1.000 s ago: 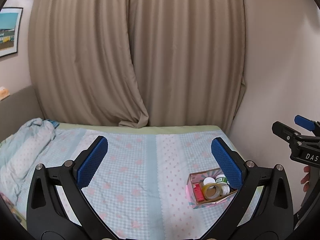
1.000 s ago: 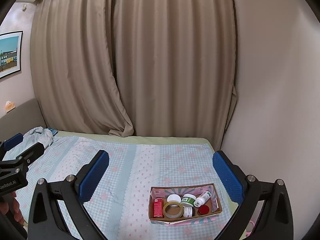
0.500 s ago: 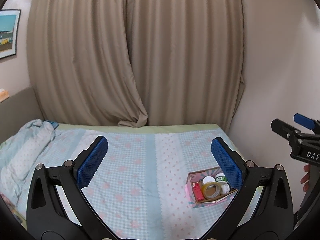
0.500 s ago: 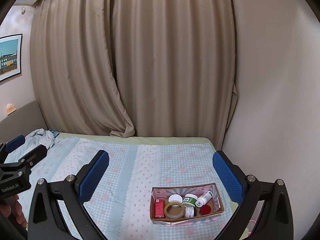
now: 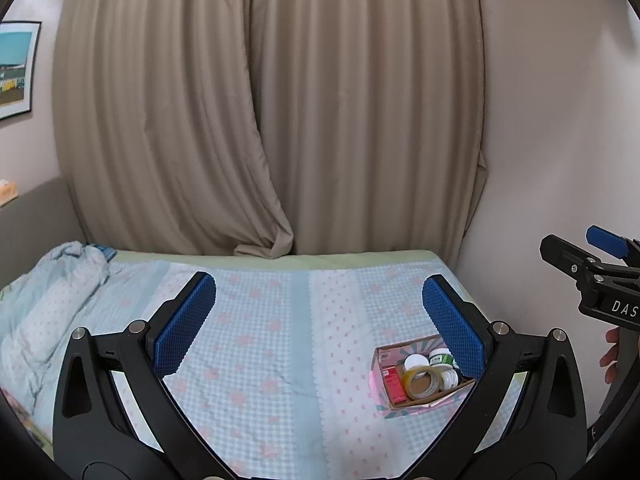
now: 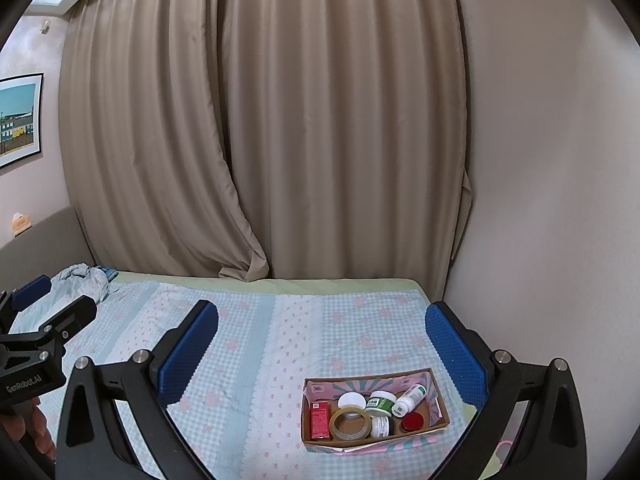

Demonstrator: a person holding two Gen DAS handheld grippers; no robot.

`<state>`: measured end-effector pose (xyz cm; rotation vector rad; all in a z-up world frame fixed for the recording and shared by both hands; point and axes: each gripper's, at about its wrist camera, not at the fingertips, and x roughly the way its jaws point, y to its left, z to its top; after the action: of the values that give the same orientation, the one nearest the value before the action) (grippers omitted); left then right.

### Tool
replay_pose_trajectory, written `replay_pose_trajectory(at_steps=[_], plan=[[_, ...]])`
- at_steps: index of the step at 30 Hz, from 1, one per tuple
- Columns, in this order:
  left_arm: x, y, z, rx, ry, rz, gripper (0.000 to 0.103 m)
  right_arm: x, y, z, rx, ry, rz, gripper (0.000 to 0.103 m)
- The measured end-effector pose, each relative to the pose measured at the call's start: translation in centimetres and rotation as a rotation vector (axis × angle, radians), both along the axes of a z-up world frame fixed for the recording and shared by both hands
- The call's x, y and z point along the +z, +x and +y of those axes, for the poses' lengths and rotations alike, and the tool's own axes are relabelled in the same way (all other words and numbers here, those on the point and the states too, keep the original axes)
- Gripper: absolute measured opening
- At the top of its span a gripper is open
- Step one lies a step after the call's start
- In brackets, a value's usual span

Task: Organize rigid objects

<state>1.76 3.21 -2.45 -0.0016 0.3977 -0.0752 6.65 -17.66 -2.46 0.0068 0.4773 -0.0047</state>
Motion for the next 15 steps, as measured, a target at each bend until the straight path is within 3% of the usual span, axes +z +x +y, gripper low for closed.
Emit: replay_pose_trajectory(at_steps=[15], plan=[[0.15,0.09,0.05,0.022,0.012,-0.026,0.103,-0.08,0.24,-0.07,0.003,-0.003,0.005,0.103]])
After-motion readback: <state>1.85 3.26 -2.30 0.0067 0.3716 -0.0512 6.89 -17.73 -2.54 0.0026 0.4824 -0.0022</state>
